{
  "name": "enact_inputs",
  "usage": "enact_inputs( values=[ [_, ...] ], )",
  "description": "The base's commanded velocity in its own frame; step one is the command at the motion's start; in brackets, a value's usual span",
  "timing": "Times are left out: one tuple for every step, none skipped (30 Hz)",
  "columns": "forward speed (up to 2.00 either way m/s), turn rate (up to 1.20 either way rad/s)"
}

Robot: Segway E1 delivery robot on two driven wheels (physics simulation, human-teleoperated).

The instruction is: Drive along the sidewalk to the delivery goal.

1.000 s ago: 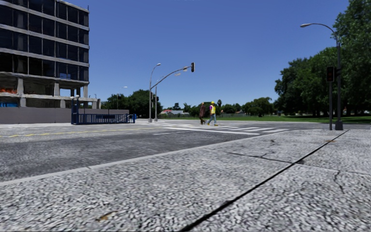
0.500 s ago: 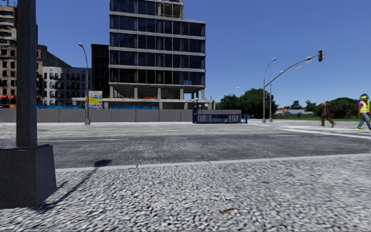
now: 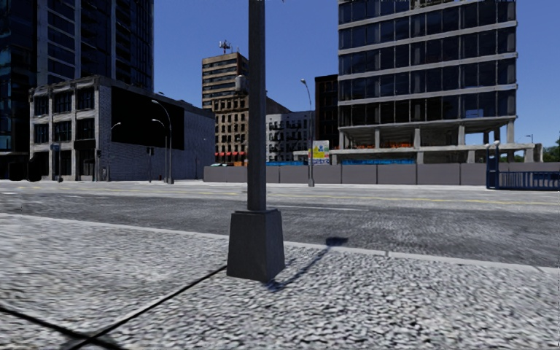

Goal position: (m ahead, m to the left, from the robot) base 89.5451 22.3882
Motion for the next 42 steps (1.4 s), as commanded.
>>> enact_inputs(
  values=[
    [0.0,1.2],
    [0.0,1.2],
    [0.0,1.2],
    [0.0,1.2],
    [0.0,1.2],
    [0.0,1.2],
    [0.0,1.2],
    [0.0,1.2],
    [0.0,1.2],
    [0.0,1.2],
    [0.0,1.2],
    [0.0,1.2],
    [0.0,1.2],
    [0.0,1.2],
    [0.0,1.2],
    [0.0,1.2],
    [0.0,1.2],
    [0.0,1.2],
    [0.0,1.2],
    [0.0,1.2],
    [0.0,1.2],
    [0.0,1.2],
    [0.0,1.17],
    [0.0,0.47],
    [0.0,0.0],
    [0.0,0.0],
    [0.0,0.0],
    [0.0,0.0],
    [0.0,0.0],
    [0.0,0.0],
    [0.0,0.0],
    [0.18,0.0],
    [0.57,0.0],
    [0.87,0.0],
    [1.29,0.0],
    [1.5,0.0],
    [1.56,0.0],
    [1.58,0.0],
    [1.58,0.0],
    [1.58,0.0],
    [1.59,0.0],
    [1.67,0.0]
  ],
)
